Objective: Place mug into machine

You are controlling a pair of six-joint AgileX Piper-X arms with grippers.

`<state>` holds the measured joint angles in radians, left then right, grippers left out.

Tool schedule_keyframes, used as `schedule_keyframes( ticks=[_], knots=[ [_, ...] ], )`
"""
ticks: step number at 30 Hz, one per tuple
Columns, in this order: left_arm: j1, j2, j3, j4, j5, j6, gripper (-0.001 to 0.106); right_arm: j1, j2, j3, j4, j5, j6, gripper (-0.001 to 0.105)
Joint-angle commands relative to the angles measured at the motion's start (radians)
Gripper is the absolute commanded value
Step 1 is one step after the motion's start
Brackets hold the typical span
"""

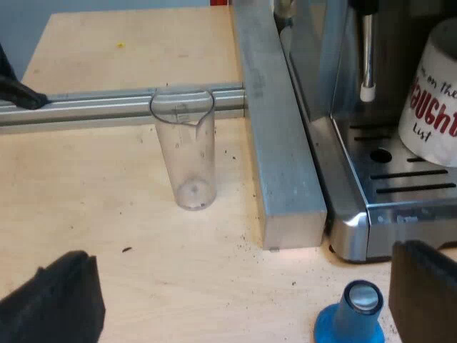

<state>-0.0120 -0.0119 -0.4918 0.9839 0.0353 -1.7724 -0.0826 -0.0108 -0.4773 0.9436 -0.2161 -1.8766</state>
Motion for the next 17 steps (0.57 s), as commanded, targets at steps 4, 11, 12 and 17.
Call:
schedule_keyframes(
  ticks=[4, 11, 12, 17],
  knots=[
    [-0.001, -0.14, 0.005, -0.021, 0.007, 0.001, 0.082, -0.001, -0.04, -0.003, -0.005, -0.005, -0.005, 0.102],
    [-0.001, -0.14, 0.005, -0.021, 0.014, 0.001, 0.082, -0.001, -0.04, -0.003, -0.005, -0.005, -0.005, 0.102],
    [-0.001, -0.14, 0.005, -0.021, 0.014, 0.001, 0.082, -0.001, -0.04, -0.003, -0.005, -0.005, -0.005, 0.102],
    [-0.001, -0.14, 0.005, -0.021, 0.022, 0.001, 0.082, -0.001, -0.04, -0.003, -0.005, -0.005, -0.005, 0.102]
  ],
)
